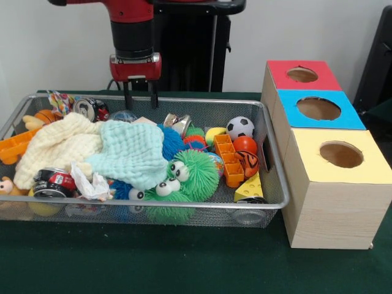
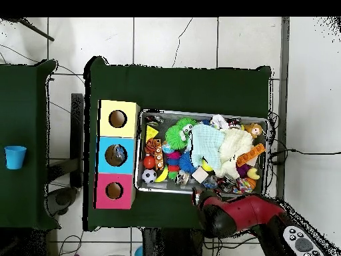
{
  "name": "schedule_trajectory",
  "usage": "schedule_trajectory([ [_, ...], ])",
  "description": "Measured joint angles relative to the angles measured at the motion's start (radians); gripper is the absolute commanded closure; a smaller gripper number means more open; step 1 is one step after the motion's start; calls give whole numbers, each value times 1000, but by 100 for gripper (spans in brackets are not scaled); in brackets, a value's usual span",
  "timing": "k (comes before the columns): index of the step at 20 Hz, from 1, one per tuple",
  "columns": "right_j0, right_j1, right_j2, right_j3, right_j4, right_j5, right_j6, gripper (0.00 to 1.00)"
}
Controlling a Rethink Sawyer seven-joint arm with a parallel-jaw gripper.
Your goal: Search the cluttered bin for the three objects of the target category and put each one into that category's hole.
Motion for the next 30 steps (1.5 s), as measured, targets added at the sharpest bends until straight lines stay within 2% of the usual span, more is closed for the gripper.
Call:
schedule_trajectory([
  [3,-7,1,1,0,0,0,0,0],
  [17,-124,3,28,0,0,0,0,0],
  [30,-84,11,29,-14,0,0,0,0],
])
